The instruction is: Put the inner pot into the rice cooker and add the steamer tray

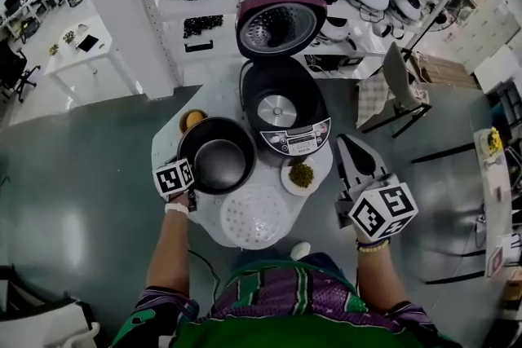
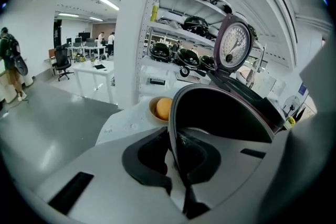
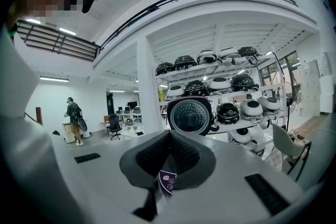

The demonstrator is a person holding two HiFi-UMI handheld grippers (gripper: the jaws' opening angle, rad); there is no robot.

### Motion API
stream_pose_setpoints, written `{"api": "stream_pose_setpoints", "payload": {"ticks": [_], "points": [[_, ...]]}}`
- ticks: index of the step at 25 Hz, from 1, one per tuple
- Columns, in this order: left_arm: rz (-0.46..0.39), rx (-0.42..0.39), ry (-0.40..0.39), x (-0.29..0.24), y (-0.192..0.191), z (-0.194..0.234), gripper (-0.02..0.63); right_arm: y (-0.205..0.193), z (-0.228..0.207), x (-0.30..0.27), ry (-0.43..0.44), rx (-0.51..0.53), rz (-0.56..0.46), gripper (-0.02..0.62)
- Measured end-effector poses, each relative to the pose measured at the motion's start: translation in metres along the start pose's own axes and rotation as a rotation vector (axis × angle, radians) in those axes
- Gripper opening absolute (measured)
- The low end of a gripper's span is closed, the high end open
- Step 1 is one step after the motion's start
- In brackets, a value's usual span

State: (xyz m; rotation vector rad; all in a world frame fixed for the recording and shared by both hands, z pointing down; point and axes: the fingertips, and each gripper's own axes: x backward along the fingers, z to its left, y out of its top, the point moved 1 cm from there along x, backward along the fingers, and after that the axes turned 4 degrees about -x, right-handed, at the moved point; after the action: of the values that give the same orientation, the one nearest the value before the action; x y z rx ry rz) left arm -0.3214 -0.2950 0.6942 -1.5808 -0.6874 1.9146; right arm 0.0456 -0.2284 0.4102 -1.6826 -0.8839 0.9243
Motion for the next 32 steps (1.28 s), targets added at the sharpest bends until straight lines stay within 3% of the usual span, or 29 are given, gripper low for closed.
{"api": "stream_pose_setpoints", "payload": {"ticks": [21,32], "points": [[-0.188,0.083,-0.027,0.123,0.053,0.000,0.032,0.017,0.036,0.029,0.095,-0.012,-0.063,0.005],[-0.282,0.097,-0.044,0.144,0.092,-0.022,0.034,0.025,0.029,0.032,0.101,-0.022,-0.096,0.005]]}}
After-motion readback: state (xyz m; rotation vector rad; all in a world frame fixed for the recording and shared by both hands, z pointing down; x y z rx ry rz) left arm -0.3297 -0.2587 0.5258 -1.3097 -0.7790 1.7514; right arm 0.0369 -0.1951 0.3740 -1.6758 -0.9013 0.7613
